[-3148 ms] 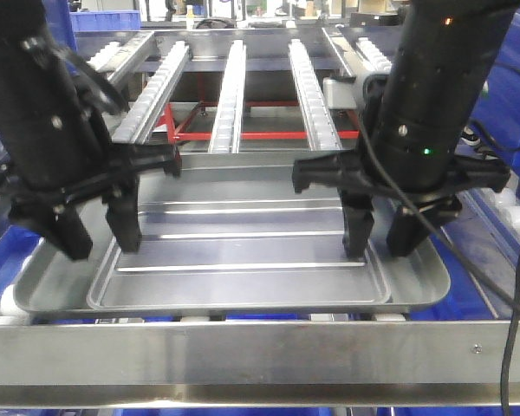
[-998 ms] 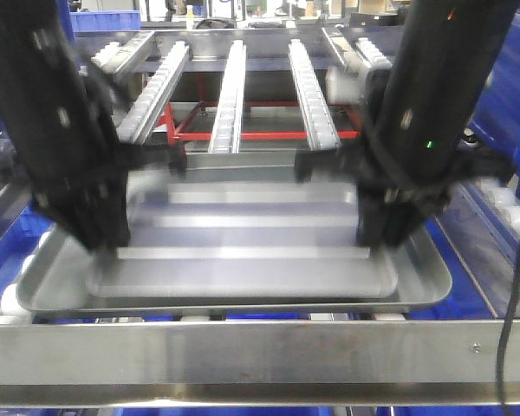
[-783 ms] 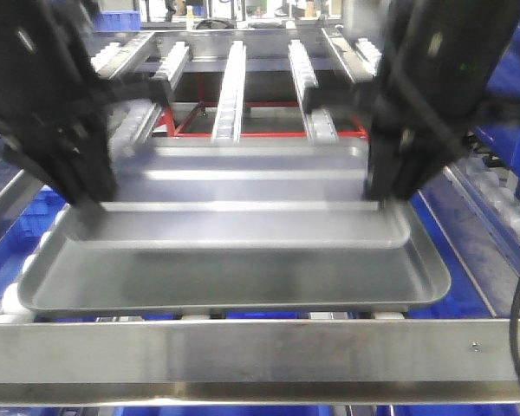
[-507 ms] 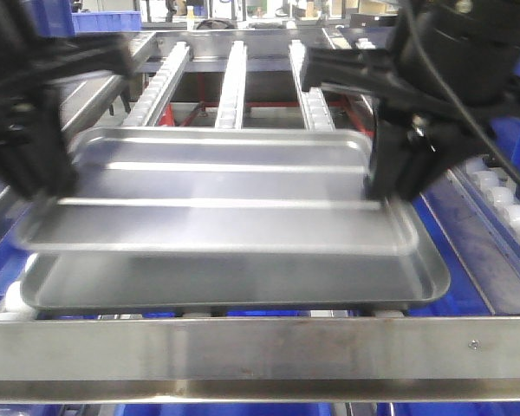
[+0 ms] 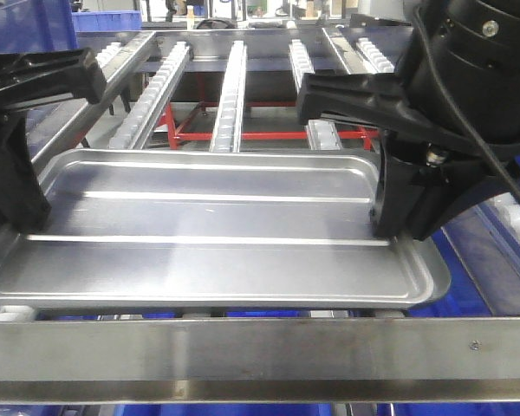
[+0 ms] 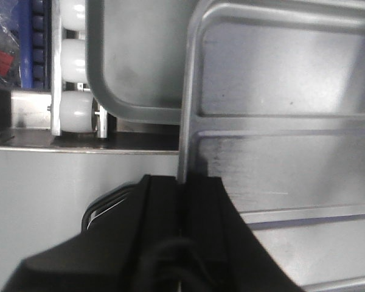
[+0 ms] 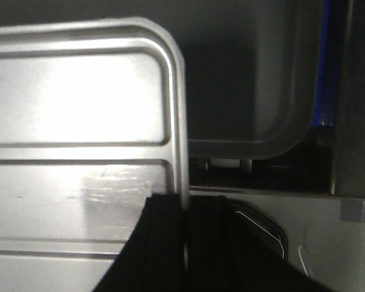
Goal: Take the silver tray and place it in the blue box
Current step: 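Hold the tray level between both grippers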
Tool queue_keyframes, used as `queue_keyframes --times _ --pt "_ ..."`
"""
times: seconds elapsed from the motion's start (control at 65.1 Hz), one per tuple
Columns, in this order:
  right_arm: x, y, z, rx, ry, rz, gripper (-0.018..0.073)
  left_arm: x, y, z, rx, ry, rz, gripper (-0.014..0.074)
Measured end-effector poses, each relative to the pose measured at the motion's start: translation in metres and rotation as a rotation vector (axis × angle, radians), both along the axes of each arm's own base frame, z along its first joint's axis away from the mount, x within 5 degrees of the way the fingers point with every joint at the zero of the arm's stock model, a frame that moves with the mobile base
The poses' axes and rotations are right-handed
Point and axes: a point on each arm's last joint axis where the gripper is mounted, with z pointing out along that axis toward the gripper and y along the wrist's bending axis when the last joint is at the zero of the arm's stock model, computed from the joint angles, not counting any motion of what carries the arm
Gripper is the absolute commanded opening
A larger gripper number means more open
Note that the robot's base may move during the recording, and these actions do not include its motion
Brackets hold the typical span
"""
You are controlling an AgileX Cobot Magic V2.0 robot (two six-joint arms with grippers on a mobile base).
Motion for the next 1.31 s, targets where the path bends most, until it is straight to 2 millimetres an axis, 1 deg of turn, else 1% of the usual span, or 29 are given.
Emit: queue_keyframes --times 0.538,0.799,1.305 --pt "0.0004 -0.0001 0.0002 -0.018 -0.012 0.033 0.0060 0.0002 -0.0002 0.0001 -0.002 -0.003 -0.002 -0.0104" --pt "0.0004 -0.0001 0.0002 -0.018 -0.012 0.033 0.0060 0.0003 -0.0003 0.0002 0.014 -0.014 -0.040 -0.0104" --pt "0.0004 -0.0001 0.0002 -0.018 -0.012 0.033 0.0060 0.0004 -0.0002 0.0002 0.016 -0.016 -0.044 -0.0104"
